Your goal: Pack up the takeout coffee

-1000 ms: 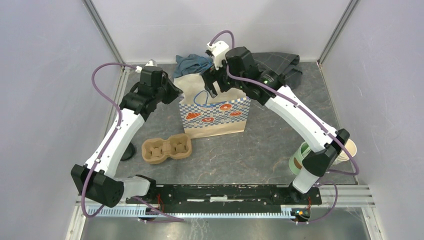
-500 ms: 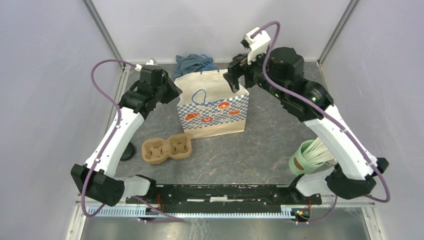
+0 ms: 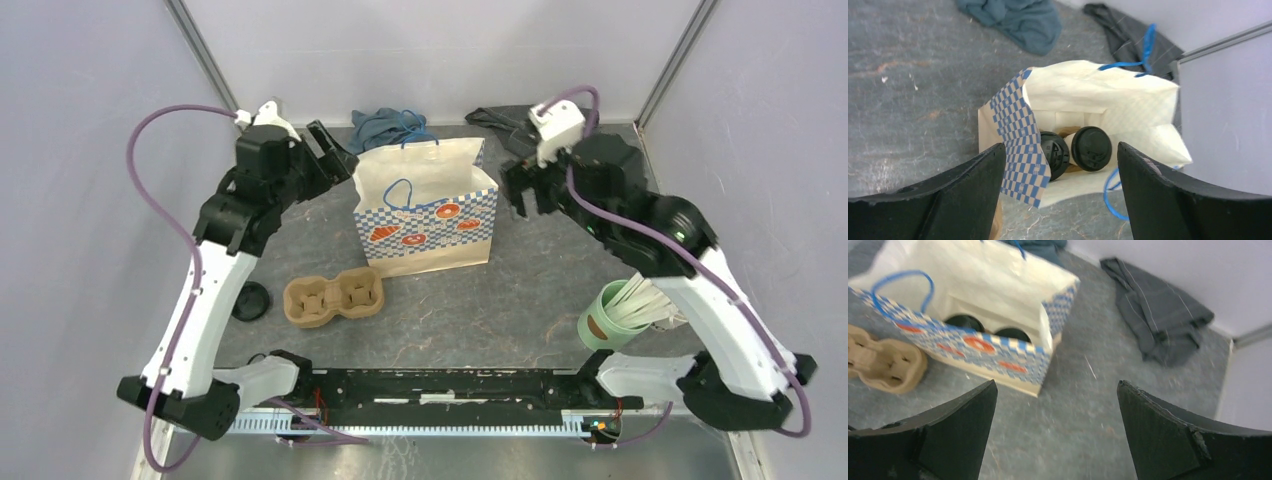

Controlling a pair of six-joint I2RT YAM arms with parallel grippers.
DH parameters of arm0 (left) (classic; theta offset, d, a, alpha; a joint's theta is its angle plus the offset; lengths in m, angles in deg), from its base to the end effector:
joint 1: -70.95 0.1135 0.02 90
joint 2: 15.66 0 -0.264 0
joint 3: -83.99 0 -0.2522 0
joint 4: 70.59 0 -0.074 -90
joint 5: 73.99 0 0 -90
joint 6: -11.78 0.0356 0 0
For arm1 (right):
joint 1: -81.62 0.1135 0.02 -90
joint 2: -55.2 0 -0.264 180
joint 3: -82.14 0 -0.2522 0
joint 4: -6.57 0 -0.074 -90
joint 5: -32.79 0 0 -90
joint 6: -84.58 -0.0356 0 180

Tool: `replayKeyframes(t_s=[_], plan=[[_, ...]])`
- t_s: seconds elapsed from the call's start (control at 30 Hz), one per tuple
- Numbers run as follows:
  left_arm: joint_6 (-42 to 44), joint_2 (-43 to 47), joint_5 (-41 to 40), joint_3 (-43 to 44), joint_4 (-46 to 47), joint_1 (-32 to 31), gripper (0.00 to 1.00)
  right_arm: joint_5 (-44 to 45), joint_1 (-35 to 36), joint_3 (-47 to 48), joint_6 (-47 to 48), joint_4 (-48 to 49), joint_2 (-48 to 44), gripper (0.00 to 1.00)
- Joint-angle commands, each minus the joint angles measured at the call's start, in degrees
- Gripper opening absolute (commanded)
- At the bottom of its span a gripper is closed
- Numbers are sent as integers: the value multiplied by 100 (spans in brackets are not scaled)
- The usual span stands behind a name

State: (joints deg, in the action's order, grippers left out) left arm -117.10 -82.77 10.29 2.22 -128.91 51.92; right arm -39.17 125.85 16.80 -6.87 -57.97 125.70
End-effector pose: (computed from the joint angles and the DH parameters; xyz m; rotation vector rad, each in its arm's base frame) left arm 0.2191 -0.0718 0.4370 -0.4217 2.0414 -0.5246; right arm 0.1610 0.1413 0.5005 -0.4987 1.8492 0.2353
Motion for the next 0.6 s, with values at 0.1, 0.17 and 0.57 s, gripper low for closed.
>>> replayKeyframes(t_s=[0.1,0.17,0.57], plan=[[657,771,437,451,90,4,92,1362,-1,-831,-1502,-2095,-1570,94],[577,934,684,424,149,7,92,1471,-13,-1436,-1822,-2121,-1960,84],[614,941,1610,596,312,10,94,2494,-1187,-3380,-3401,-2077,-1578,66]])
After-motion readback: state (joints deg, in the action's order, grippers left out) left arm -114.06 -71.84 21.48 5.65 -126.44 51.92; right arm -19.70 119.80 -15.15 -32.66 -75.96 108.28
